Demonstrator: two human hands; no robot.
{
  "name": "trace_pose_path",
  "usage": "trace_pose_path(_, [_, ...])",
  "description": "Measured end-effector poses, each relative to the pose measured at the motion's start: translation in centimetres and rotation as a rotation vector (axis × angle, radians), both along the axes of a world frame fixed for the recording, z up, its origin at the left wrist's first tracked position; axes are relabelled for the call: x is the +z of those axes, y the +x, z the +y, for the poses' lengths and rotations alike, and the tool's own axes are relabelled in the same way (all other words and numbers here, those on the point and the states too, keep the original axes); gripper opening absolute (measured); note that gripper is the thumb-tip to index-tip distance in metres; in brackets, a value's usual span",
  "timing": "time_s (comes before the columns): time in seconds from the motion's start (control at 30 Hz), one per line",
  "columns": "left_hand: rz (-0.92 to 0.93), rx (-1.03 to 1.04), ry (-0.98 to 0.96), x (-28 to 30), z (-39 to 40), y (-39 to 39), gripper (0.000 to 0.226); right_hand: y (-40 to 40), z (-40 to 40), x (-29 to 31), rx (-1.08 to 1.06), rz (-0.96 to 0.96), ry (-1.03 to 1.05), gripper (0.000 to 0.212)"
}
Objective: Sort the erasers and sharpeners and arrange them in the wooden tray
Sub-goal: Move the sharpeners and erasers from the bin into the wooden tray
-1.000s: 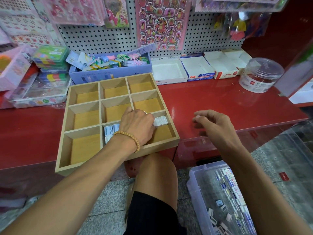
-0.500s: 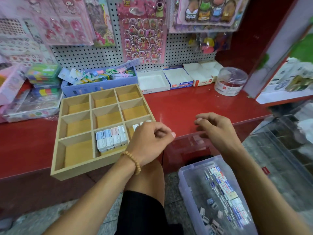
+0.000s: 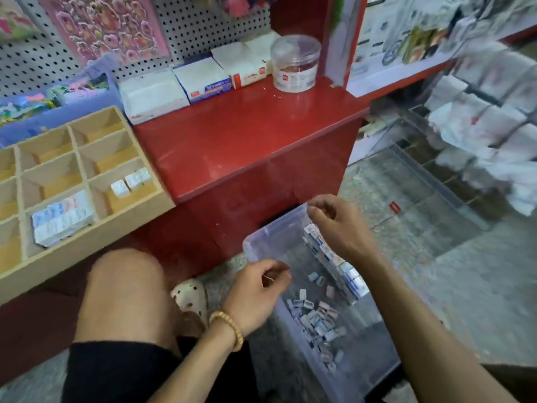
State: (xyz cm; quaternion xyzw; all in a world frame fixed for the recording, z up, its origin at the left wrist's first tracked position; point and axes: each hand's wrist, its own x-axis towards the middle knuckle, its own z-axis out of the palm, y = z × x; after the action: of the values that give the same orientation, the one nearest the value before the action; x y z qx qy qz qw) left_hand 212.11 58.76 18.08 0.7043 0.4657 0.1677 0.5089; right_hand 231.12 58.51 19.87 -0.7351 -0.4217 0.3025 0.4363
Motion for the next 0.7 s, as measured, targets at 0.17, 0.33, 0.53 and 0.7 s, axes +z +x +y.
trace_pose_path(0.17, [0.072,0.067,-0.028,-5.6,-1.7,2.7,0.012,3.2,-1.7,-6.8,-0.034,0.063,-0.121,0.02])
trace_pose_path(0.33, [0.234,0.13,0.19,-10.3,-0.6,4.2,0.018,3.9,-2.7,-14.6,0.026,0.052,-0.216,0.017])
trace_pose_path(0.53, [0.412,0.414,0.411,-15.3,0.0,4.3,0.039,2.8,-2.0,-25.0,0.26,-0.011,-0.388,0.035])
trace_pose_path(0.7, [0.423,0.564,0.309,-18.7,-0.4,5.0,0.056,0.9,1.0,-31.7,0.523,-0.172,-0.359,0.039])
